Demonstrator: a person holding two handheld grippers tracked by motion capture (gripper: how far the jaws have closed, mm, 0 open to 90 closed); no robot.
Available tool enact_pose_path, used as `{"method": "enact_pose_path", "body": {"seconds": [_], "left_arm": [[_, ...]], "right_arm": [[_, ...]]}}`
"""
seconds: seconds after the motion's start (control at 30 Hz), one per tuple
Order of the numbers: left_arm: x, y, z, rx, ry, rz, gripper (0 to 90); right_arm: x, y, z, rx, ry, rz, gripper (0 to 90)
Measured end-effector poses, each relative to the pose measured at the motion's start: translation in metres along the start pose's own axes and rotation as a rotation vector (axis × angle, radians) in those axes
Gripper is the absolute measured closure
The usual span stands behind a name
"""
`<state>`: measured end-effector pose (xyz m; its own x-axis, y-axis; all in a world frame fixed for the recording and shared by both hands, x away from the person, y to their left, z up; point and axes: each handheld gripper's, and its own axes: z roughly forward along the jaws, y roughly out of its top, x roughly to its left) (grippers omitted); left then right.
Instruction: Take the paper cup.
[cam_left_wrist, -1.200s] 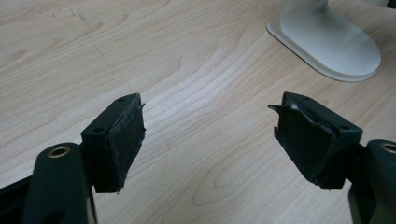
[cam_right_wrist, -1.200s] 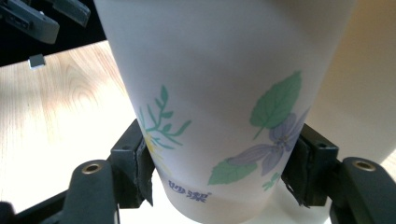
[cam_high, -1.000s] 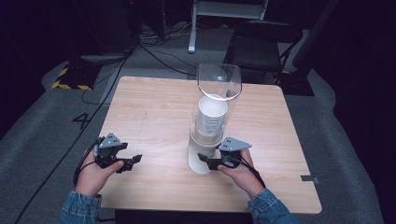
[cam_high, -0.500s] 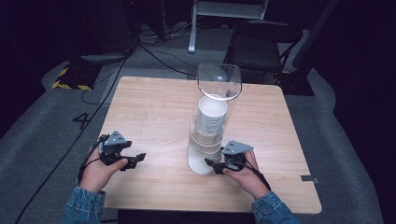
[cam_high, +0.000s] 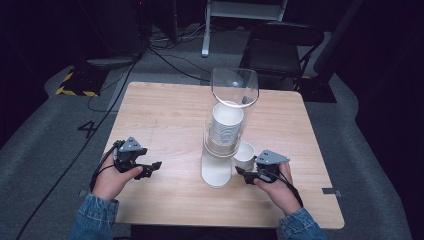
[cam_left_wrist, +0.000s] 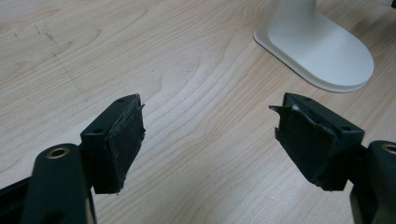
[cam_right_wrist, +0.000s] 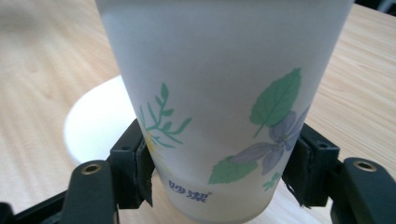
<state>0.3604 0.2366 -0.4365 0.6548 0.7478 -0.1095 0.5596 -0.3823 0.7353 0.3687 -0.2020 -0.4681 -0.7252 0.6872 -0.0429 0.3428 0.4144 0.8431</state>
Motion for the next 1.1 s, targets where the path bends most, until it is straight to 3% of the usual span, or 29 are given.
{"method": "enact_pose_path", "body": {"seconds": [0.23, 0.6, 0.67, 1.1], "left_arm": [[0.0, 0.001, 0.002, -0.006, -0.006, 0.001, 22.4], [0.002, -0.008, -0.004, 0.001, 0.015, -0.029, 22.5], [0.003, -0.01, -0.007, 0.0, 0.019, -0.032, 22.5], [0.007, -0.028, -0.024, 0.002, 0.062, -0.065, 22.9]], "right_arm": [[-0.015, 0.001, -0.014, -0.047, -0.048, 0.054, 34.6], [-0.045, 0.01, -0.03, -0.106, -0.107, 0.196, 34.5], [-0.054, 0.011, -0.033, -0.114, -0.142, 0.218, 34.5], [-0.093, 0.006, -0.028, -0.156, -0.272, 0.278, 33.9]]}}
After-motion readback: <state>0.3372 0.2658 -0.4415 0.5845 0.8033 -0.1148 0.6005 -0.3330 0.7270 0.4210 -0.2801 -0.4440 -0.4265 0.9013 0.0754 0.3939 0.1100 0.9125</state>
